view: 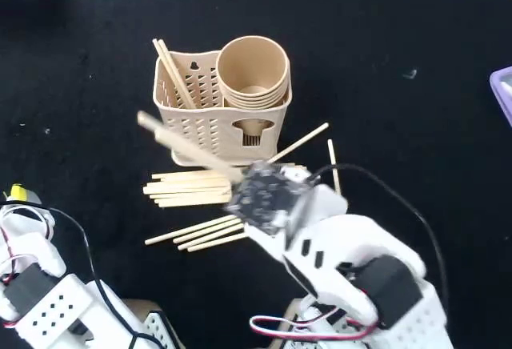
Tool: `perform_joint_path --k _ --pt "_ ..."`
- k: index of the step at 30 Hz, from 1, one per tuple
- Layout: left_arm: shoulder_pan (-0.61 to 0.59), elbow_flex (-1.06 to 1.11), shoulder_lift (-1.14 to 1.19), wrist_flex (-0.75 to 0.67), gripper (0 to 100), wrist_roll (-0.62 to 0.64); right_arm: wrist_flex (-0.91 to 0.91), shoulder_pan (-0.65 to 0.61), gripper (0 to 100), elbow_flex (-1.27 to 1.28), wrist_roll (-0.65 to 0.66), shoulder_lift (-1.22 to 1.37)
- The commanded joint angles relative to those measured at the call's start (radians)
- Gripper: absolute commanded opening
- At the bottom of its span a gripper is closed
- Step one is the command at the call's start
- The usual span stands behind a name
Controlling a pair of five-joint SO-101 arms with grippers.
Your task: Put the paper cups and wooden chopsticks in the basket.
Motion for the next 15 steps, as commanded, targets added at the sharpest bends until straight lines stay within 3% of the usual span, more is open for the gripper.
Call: perform_joint_path --k 1,6,15 --pt "-0.002 -0.035 -0.002 0.000 22 0.009 -0.270 0.008 1.1 -0.074 -0.100 -0.013" --pt "-0.002 -0.035 -0.002 0.002 22 0.009 -0.672 0.009 1.1 -0.016 -0.239 -0.012" --pt "-0.001 -0.035 -0.002 0.003 22 0.009 -1.238 0.011 1.1 0.142 -0.284 0.305"
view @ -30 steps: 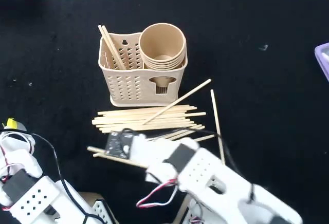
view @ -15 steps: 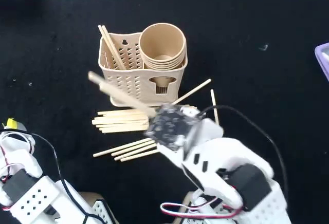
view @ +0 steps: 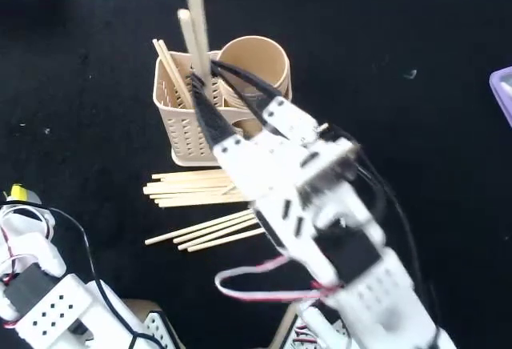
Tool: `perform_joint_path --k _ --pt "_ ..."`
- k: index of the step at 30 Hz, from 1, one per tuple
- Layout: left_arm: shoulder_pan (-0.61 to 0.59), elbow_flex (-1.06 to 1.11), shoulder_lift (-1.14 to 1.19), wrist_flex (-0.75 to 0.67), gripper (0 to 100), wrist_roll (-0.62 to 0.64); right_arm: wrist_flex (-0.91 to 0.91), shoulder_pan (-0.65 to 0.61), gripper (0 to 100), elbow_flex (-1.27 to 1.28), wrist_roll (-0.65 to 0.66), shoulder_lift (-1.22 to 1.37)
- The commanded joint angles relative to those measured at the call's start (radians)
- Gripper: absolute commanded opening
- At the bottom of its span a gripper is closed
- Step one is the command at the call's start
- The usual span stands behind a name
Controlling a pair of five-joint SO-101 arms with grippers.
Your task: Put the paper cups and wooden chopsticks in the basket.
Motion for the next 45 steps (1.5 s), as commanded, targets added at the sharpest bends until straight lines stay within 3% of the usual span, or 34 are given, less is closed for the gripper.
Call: perform_joint_path --k 1,6,16,21,27,34,38,43,45 --pt "-0.001 -0.035 -0.002 0.003 22 0.009 -0.199 0.012 1.1 -0.001 -0.026 0.177" --pt "-0.001 -0.033 -0.002 0.005 22 0.009 -0.358 0.043 1.1 -0.081 -0.026 0.432" --pt "-0.001 -0.033 -0.002 0.005 22 0.009 -0.362 0.080 1.5 -0.183 -0.028 0.760" --pt "-0.001 -0.033 -0.002 0.005 22 0.009 -0.328 0.080 17.4 -0.179 -0.028 0.796" --pt "-0.001 -0.033 -0.002 0.005 22 0.009 -0.146 0.061 18.8 -0.219 -0.028 0.677" --pt "-0.001 -0.033 -0.002 0.005 22 0.009 0.123 -0.003 18.8 -0.217 -0.025 0.321" --pt "-0.001 -0.033 -0.002 0.005 22 0.009 0.485 -0.005 16.4 -0.216 -0.028 0.093" --pt "-0.001 -0.019 -0.002 -0.003 22 0.009 0.931 -0.002 1.0 -0.170 -0.018 -0.127" --pt "-0.001 -0.021 -0.002 -0.002 22 0.009 1.056 0.000 3.4 -0.090 0.037 -0.182"
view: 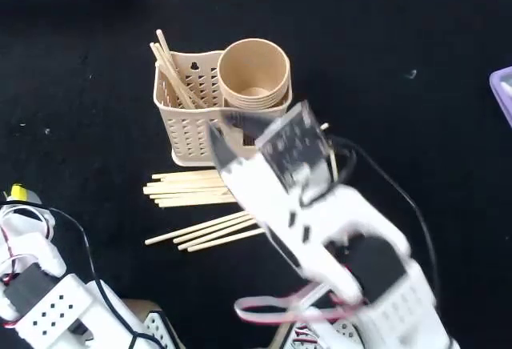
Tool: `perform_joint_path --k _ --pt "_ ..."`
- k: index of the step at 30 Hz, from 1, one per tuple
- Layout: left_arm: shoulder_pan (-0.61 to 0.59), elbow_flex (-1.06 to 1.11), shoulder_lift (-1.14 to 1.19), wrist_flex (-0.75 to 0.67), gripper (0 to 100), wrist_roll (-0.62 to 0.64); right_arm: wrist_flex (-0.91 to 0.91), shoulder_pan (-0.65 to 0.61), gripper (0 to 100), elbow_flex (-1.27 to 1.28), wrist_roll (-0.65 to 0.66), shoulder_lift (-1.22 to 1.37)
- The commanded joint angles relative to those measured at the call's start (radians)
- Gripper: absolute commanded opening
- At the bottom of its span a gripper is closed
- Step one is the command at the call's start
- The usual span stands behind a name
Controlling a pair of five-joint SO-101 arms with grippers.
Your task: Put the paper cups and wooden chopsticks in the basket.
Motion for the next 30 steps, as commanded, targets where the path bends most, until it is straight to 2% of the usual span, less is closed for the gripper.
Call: perform_joint_path --k 1,4,7,10,13,22,30 --pt "-0.001 -0.022 -0.002 -0.002 22 0.009 0.255 -0.005 5.7 0.119 0.106 -0.110" --pt "-0.001 -0.022 -0.002 -0.002 22 0.009 0.333 0.003 15.7 0.309 0.259 -0.153" --pt "-0.001 -0.022 -0.002 -0.002 22 0.009 0.264 0.097 23.0 0.495 0.425 -0.159" --pt "-0.001 -0.022 -0.002 -0.002 22 0.009 0.121 0.183 23.2 0.654 0.586 -0.137" --pt "-0.001 -0.021 -0.002 -0.003 22 0.009 0.038 0.184 23.2 0.753 0.678 -0.076" --pt "-0.001 -0.021 -0.002 -0.003 22 0.009 -0.083 0.190 23.4 0.679 0.776 0.186" --pt "-0.001 -0.019 -0.002 -0.003 22 0.009 -0.091 0.190 23.7 0.570 0.833 0.430"
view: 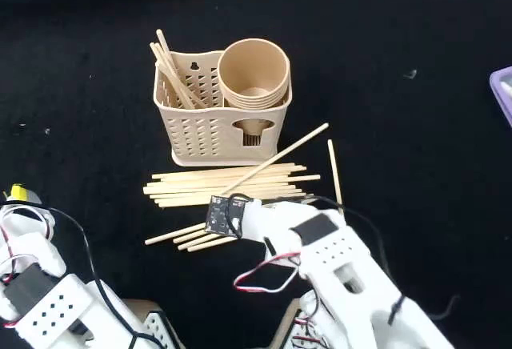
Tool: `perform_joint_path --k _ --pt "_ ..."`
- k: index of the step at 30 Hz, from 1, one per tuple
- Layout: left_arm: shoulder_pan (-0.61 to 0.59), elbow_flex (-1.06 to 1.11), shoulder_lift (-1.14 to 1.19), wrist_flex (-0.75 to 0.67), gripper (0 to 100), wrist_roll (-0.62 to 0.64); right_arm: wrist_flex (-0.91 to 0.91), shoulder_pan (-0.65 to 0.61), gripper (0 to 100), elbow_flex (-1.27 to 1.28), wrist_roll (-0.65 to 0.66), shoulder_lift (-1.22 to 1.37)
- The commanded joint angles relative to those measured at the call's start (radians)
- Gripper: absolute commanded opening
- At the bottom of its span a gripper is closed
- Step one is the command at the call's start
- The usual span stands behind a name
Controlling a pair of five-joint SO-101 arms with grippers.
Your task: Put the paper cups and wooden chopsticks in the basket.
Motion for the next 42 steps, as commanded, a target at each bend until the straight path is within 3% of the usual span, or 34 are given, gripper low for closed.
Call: perform_joint_path --k 1,18,23,25,42 --pt "-0.001 -0.019 -0.002 -0.003 22 0.009 -0.021 0.025 23.7 -0.096 0.038 0.076" --pt "-0.001 -0.019 -0.002 0.000 22 0.009 -0.021 0.020 23.2 -0.193 0.218 0.346" --pt "-0.001 -0.019 -0.002 0.000 22 0.009 -0.014 0.020 8.1 -0.189 0.199 0.354" --pt "-0.001 -0.019 -0.002 0.000 22 0.009 -0.014 0.018 0.8 -0.189 0.150 0.344" --pt "-0.001 -0.019 -0.002 -0.002 22 0.009 0.206 -0.064 1.1 -0.120 0.118 -0.041"
